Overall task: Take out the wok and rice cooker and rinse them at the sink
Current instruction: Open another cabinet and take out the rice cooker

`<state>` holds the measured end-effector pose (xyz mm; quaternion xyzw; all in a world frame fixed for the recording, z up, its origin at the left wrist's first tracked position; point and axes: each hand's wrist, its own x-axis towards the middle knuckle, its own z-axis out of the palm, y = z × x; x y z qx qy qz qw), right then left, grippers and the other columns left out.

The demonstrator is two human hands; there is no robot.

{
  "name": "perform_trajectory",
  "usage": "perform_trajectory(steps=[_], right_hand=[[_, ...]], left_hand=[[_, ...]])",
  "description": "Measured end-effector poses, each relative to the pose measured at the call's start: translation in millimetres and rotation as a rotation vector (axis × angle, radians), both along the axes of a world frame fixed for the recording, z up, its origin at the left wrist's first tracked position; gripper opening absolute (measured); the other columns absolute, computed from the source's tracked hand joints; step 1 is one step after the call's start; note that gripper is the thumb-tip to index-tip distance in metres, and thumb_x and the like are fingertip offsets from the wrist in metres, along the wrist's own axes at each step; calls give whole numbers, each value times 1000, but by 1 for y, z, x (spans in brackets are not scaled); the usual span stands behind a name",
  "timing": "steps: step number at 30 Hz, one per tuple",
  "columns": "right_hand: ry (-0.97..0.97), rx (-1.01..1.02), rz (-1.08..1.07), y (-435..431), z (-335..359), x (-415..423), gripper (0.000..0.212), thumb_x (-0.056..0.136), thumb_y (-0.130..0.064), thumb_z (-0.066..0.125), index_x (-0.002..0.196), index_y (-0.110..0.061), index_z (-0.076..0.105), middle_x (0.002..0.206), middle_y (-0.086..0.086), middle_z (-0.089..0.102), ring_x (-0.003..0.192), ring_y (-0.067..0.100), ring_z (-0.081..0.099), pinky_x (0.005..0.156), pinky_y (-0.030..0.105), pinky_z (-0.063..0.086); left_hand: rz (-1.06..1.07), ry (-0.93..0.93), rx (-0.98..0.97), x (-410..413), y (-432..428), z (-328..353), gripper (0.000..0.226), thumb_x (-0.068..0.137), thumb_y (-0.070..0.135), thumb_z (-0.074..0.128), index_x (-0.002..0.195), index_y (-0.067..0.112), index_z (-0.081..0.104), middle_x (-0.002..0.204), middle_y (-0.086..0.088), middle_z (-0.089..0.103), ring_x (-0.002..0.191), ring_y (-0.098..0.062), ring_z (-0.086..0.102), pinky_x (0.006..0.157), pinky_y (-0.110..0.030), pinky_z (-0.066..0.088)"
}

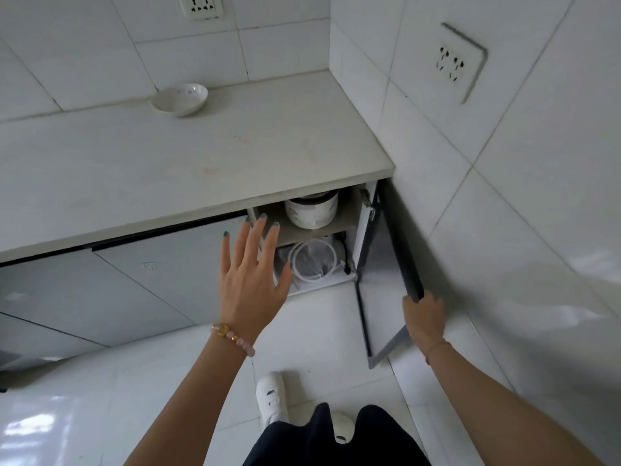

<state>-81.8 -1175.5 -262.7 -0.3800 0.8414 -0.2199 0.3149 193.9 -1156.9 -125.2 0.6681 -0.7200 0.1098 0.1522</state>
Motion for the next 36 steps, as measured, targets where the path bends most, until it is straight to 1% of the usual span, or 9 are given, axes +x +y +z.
perform_trajectory(steps=[2,4,8,15,17,21,27,31,36], right_hand=[[121,23,63,4,-1,-11,55,89,-22,50,137,3,38,130,25,42,115,38,44,95,44,42],[184,14,97,7,2,-17,56,89,-19,50,137,5,35,132,25,41,116,37,43,94,43,41],[288,-42,143,14,2,-20,50,86,-12,50,131,7,41,129,25,47,113,37,46,92,41,41],[507,-137,315,20,4,-17,44,81,-12,59,120,7,54,110,27,59,92,39,56,77,39,47],[565,-209,406,19,6,-9,45,79,-14,62,120,6,56,113,24,61,99,37,58,83,42,49],[582,-341,546,5,21,18,49,80,-17,65,123,2,55,121,18,59,114,34,55,96,48,46],[620,-531,652,-3,45,52,59,80,-25,58,132,1,49,133,17,54,123,36,50,97,53,44],[650,-570,681,-7,56,69,66,84,-37,39,142,-5,32,145,13,42,134,31,37,105,54,33],[638,-556,712,-22,59,86,71,84,-44,38,145,-8,29,150,11,36,138,30,29,107,54,30]], left_hand=[[-4,-2,6,-9,7,-2,58,87,43,36,132,8,49,140,-14,47,133,-34,41,112,-52,24],[-3,-13,19,-13,14,-5,58,87,44,35,131,9,50,140,-13,48,133,-33,40,113,-51,23],[12,-28,12,-12,26,-7,57,87,43,35,131,9,48,140,-13,47,133,-32,39,113,-50,20],[69,-40,-17,-4,36,-3,56,87,41,36,131,9,47,139,-14,48,134,-33,38,113,-51,22],[77,-40,-29,-4,37,-2,55,87,41,36,131,9,47,140,-14,48,134,-33,38,113,-51,22],[92,-32,-41,-4,37,0,56,87,42,35,131,10,46,140,-14,48,133,-33,39,113,-51,22],[106,-21,-70,-2,32,-2,55,87,41,35,132,10,43,140,-14,47,134,-33,38,112,-51,22],[99,-11,-51,-3,22,-9,56,86,41,37,132,10,44,140,-14,47,134,-33,38,112,-51,21],[94,-10,3,0,6,-23,57,85,42,37,133,13,41,140,-13,47,133,-33,40,112,-50,21]])
